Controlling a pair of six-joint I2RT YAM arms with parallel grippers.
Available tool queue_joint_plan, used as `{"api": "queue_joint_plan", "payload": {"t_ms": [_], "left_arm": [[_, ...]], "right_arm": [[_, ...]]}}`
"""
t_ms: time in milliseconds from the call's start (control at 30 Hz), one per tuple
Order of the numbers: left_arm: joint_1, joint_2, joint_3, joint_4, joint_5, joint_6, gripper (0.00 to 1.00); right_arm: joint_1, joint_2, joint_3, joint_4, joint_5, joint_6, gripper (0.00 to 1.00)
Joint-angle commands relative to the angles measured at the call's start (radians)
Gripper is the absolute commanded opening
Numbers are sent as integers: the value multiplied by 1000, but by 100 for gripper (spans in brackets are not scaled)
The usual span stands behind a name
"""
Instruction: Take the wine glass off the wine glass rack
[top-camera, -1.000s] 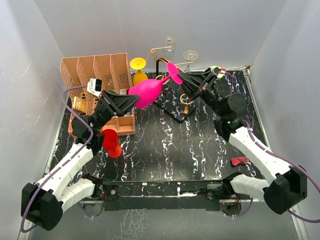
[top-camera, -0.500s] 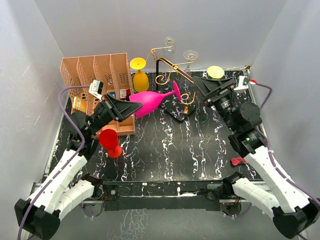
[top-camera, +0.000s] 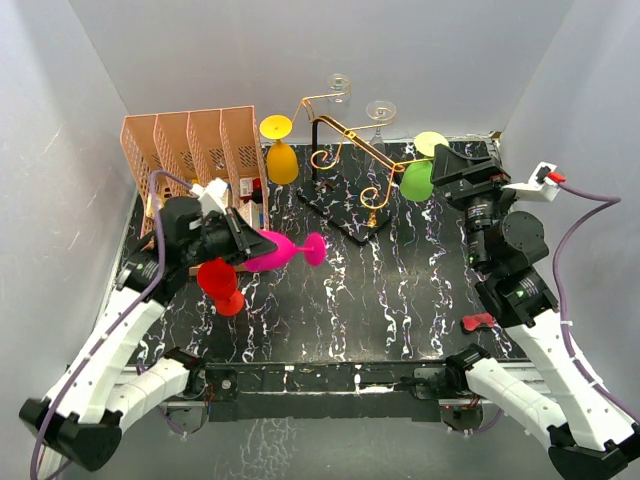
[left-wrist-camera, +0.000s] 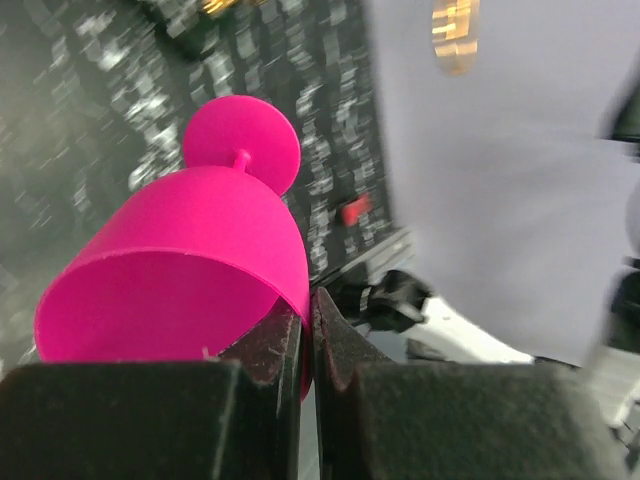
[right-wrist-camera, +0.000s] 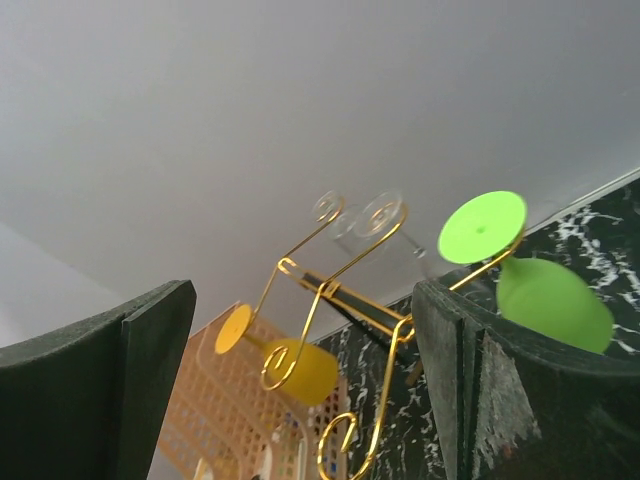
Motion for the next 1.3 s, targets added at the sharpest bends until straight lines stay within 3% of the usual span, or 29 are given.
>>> {"api": "queue_joint_plan", "payload": {"t_ms": [0, 167, 333, 433, 567, 800, 1267], "left_arm": [[-38, 70, 92, -288, -123, 127, 0], [-130, 204, 194, -442, -272, 177, 0], [-256, 335, 274, -551, -423, 184, 0], [-295, 417, 336, -620, -504, 201, 0], [-306, 500, 381, -649, -504, 224, 0], [-317, 544, 399, -726, -576, 240, 0], [-317, 569, 338, -668, -577, 268, 1]], "right_arm": [[-1, 6, 46, -10, 174, -55, 99], [-2, 40, 91, -68, 232, -62, 99], [-1, 24, 111, -80, 169, -169, 99], [-1, 4, 89, -38, 35, -328, 99], [-1, -12, 35, 42, -35, -354, 99], [-1, 11, 43, 11, -16, -337, 99], [-1, 16, 46, 4, -6, -328, 99]]}}
